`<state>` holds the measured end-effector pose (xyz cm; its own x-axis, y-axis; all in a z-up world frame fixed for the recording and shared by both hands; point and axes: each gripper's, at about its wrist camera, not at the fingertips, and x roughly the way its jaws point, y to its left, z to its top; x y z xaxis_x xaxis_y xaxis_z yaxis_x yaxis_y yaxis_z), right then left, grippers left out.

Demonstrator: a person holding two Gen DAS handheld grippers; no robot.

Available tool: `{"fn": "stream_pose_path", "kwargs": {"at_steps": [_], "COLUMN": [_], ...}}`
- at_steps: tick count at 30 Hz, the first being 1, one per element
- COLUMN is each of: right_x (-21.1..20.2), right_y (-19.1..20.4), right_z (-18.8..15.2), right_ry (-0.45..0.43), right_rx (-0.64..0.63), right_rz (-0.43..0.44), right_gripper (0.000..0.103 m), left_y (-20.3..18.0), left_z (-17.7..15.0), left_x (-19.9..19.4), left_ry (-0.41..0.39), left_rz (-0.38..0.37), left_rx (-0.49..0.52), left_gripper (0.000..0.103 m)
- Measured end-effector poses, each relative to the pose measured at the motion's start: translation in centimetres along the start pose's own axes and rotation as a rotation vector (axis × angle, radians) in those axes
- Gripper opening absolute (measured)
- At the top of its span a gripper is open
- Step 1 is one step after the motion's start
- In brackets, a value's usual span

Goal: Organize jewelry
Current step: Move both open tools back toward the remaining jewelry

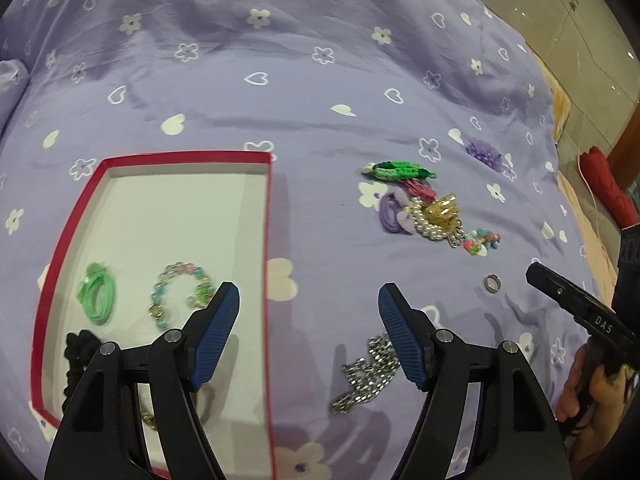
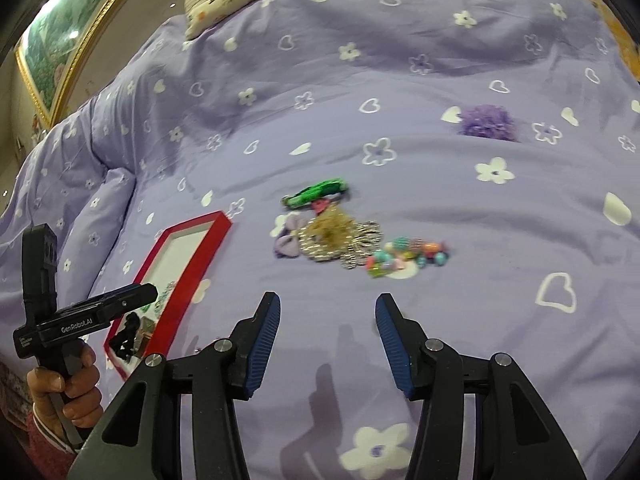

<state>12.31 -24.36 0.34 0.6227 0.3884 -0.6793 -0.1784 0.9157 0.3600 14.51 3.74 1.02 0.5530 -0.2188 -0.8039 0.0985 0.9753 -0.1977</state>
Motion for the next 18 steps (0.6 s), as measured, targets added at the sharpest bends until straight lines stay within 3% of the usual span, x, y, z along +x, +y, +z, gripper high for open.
{"fn": "stream_pose_path", "kwargs": {"at_steps": [18], "right_x": [2.7], "right_y": [-3.1], "right_z": [2.2], "right_ry": [0.052], "right_rx": [-0.072], "right_rz": [-0.067], "right_gripper": [0.052], "left_y": [-4.4], "left_z": [2.9], "left_x": [4.6], "left_ry": [0.042], "left_rz": [-0.019], "left_rx": [0.087], "left_gripper": [0.072]}}
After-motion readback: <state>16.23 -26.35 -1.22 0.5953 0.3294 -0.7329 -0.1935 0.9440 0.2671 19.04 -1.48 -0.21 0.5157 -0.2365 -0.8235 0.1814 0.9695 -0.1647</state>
